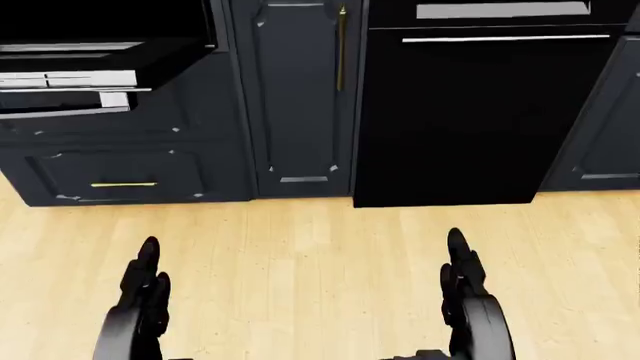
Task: Close the oven door.
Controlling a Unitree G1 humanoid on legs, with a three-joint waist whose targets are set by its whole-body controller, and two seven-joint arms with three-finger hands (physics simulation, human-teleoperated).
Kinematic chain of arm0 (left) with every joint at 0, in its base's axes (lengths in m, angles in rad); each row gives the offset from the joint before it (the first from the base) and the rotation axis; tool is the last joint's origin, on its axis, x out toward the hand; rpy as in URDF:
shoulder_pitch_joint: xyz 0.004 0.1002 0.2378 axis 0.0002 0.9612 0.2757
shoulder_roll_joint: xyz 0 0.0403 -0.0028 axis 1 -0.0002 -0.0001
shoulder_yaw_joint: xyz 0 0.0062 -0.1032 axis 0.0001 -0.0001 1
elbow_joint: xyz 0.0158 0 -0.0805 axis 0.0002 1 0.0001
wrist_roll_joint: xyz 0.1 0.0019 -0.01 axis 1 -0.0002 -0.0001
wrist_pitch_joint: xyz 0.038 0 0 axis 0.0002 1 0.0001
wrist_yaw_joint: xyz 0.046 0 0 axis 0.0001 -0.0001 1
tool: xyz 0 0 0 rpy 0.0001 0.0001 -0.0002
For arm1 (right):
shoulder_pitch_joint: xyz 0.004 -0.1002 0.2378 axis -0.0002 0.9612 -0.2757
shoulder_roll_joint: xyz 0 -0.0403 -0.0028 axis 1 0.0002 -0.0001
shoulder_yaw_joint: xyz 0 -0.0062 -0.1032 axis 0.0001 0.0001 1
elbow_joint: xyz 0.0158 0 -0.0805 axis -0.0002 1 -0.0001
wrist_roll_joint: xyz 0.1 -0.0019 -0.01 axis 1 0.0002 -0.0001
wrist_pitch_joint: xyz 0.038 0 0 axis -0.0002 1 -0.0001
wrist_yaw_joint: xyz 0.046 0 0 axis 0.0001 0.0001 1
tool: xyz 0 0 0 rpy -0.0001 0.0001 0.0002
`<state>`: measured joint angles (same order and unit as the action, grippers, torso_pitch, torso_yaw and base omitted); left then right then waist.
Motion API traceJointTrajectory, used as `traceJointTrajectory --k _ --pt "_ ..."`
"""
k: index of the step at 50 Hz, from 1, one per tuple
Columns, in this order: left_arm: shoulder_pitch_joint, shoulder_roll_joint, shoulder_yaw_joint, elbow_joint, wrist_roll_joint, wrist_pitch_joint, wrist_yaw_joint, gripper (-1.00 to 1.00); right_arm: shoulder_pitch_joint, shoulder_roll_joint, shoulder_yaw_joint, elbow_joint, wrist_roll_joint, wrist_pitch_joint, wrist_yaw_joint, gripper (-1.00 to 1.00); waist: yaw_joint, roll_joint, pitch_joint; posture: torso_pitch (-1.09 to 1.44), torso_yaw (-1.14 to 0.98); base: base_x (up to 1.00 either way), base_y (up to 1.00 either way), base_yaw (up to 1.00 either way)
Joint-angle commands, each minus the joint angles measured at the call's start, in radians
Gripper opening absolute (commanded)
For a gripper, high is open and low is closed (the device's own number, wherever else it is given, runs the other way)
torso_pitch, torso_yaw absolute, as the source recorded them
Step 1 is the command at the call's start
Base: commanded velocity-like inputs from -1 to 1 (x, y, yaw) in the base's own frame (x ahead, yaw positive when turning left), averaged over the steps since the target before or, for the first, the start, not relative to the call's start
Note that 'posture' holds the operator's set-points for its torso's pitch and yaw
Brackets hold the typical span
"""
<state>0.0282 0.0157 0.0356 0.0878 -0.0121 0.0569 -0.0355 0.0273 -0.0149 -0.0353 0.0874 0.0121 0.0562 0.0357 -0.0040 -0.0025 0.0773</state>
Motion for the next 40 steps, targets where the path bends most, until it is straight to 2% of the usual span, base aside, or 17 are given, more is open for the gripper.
traceJointTrajectory --k 1,3,4,5,7,8,12,15,17,19,20,22,23,25,31,34,40 --pt "-0.032 0.004 0.015 -0.094 -0.012 -0.057 0.010 1.00 -0.025 -0.003 0.003 -0.080 -0.003 -0.051 0.000 1.00 -0.002 -0.008 -0.001 0.00 0.00 0.00 0.00 0.00" --pt "-0.030 0.006 0.011 -0.111 -0.009 -0.052 0.011 1.00 -0.033 -0.004 0.002 -0.064 -0.020 -0.036 -0.015 1.00 0.007 -0.001 -0.062 0.00 0.00 0.00 0.00 0.00" --pt "-0.037 0.009 0.019 -0.123 -0.009 -0.040 0.018 1.00 -0.034 -0.004 0.000 -0.068 -0.019 -0.025 -0.018 1.00 0.008 -0.001 -0.052 0.00 0.00 0.00 0.00 0.00" --pt "-0.043 0.012 0.026 -0.128 -0.005 -0.038 0.027 1.00 -0.038 -0.007 0.003 -0.058 -0.036 -0.028 -0.027 1.00 0.006 -0.006 -0.017 0.00 0.00 0.00 0.00 0.00" --pt "-0.047 0.020 0.029 -0.147 0.019 -0.043 0.038 1.00 -0.055 -0.009 -0.011 -0.055 -0.047 -0.016 -0.054 1.00 0.007 -0.008 -0.070 0.00 0.00 0.00 0.00 0.00" --pt "-0.045 0.022 0.034 -0.173 0.016 -0.023 0.035 1.00 -0.057 -0.014 -0.009 -0.074 -0.056 0.007 -0.053 1.00 0.007 -0.007 -0.075 0.00 0.00 0.00 0.00 0.00" --pt "-0.049 0.039 0.052 -0.271 0.042 0.045 0.021 1.00 -0.045 -0.013 -0.007 -0.150 -0.051 0.032 -0.032 1.00 0.009 -0.004 -0.078 0.00 0.00 0.00 0.00 0.00" --pt "-0.045 0.043 0.083 -0.361 0.016 0.113 0.000 1.00 -0.069 -0.029 -0.036 -0.222 -0.023 0.044 -0.013 1.00 0.009 -0.001 -0.081 0.00 0.00 0.00 0.00 0.00" --pt "-0.052 0.046 0.105 -0.450 -0.015 0.178 -0.012 1.00 -0.089 -0.032 -0.071 -0.293 0.034 0.167 0.001 1.00 0.007 0.000 -0.085 0.00 0.00 0.00 0.00 0.00" --pt "-0.076 0.066 0.141 -0.530 -0.028 0.243 -0.014 1.00 -0.107 -0.052 -0.089 -0.354 0.042 0.200 0.004 1.00 0.008 0.000 -0.088 0.00 0.00 0.00 0.00 0.00" --pt "-0.082 0.071 0.151 -0.536 -0.031 0.248 -0.018 1.00 -0.123 -0.046 -0.113 -0.371 0.083 0.245 -0.007 1.00 0.008 0.000 -0.089 0.00 0.00 0.00 0.00 0.00" --pt "-0.105 0.086 0.197 -0.563 -0.070 0.298 -0.013 1.00 -0.137 -0.069 -0.111 -0.426 0.080 0.245 0.007 1.00 0.009 -0.001 -0.089 0.00 0.00 0.00 0.00 0.00" --pt "-0.114 0.099 0.209 -0.576 -0.072 0.310 -0.013 1.00 -0.157 -0.079 -0.128 -0.453 0.107 0.300 0.015 1.00 0.009 -0.001 -0.089 0.00 0.00 0.00 0.00 0.00" --pt "-0.147 0.121 0.236 -0.582 -0.087 0.336 -0.009 1.00 -0.204 -0.106 -0.165 -0.434 0.126 0.308 0.015 1.00 0.008 0.000 -0.090 0.00 0.00 0.00 0.00 0.00" --pt "-0.234 0.203 0.327 -0.640 -0.155 0.448 0.003 1.00 -0.326 -0.212 -0.259 -0.448 0.205 0.413 -0.003 1.00 0.008 0.000 -0.085 0.00 0.00 0.00 0.00 0.00" --pt "-0.294 0.256 0.369 -0.649 -0.195 0.495 0.022 1.00 -0.381 -0.257 -0.282 -0.470 0.235 0.462 -0.023 1.00 0.008 0.000 -0.078 0.00 0.00 0.00 0.00 0.00" --pt "-0.278 0.285 0.373 -0.597 -0.198 0.458 0.018 1.00 -0.376 -0.282 -0.286 -0.390 0.229 0.403 -0.026 1.00 0.007 0.002 -0.067 0.00 0.00 0.00 0.00 0.00"
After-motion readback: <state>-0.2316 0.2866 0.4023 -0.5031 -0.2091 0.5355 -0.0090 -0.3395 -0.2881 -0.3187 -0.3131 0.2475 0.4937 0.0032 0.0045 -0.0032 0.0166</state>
